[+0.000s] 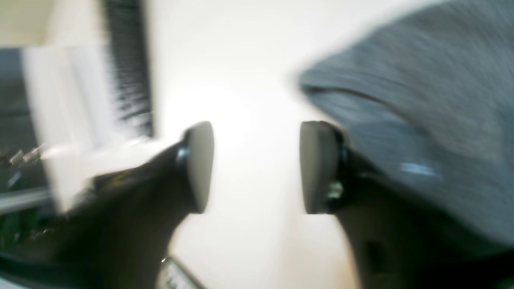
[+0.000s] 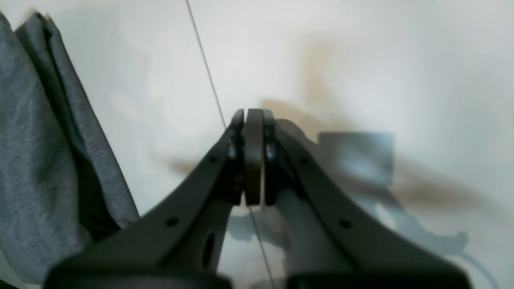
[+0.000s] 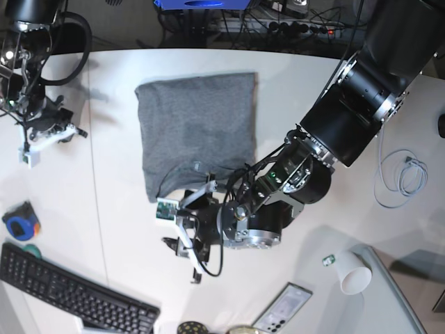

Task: Layout the t-shirt on the table in an organized manner, then fold the t-shirt properly
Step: 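Tuck and smooth the shirt's hem edge with the left gripper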

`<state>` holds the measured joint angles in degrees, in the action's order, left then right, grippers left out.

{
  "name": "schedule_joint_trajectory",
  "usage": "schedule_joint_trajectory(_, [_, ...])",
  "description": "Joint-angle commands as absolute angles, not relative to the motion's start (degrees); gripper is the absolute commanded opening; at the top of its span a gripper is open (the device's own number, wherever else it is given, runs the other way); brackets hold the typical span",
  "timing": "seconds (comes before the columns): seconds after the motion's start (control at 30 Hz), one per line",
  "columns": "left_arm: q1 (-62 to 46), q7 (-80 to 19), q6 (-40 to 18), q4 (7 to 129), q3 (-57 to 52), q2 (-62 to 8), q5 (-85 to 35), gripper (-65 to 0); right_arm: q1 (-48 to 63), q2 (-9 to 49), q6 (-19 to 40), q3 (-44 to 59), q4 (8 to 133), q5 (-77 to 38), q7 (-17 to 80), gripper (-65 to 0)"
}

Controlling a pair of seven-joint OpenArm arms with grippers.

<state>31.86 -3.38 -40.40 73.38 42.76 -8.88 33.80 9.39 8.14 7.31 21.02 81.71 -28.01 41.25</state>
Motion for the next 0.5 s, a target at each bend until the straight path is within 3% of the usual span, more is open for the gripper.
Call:
schedule_joint_trajectory(0.0, [32.2, -4.9, -40.0, 76.3, 40.7, -8.6, 33.5, -50.0, 8.8, 8.7, 7.3, 21.2, 82.6, -28.5, 40.4, -65.0])
schedule_joint_trajectory(0.03, [31.3, -7.0, -40.0, 78.1, 38.7, -8.2, 33.5, -60.6, 8.8, 8.7, 7.3, 21.2, 82.6, -28.5, 40.4, -65.0])
schedule_joint_trajectory(0.07, [30.2, -9.5, -40.0, 79.7, 37.1, -7.9, 33.5, -65.0, 8.8, 8.7, 7.3, 21.2, 82.6, -28.5, 40.4, -65.0])
schedule_joint_trajectory(0.23, [24.3, -17.3, -40.0, 83.9, 34.7, -10.2, 33.8, -65.0, 8.8, 8.8, 7.3, 21.2, 82.6, -28.5, 40.4, -65.0])
schedule_joint_trajectory(0.47, [18.5, -18.6, -40.0, 86.0, 35.1, -16.5, 34.2, -65.0, 8.7, 8.9, 7.3, 21.2, 82.6, -28.5, 40.4, -65.0])
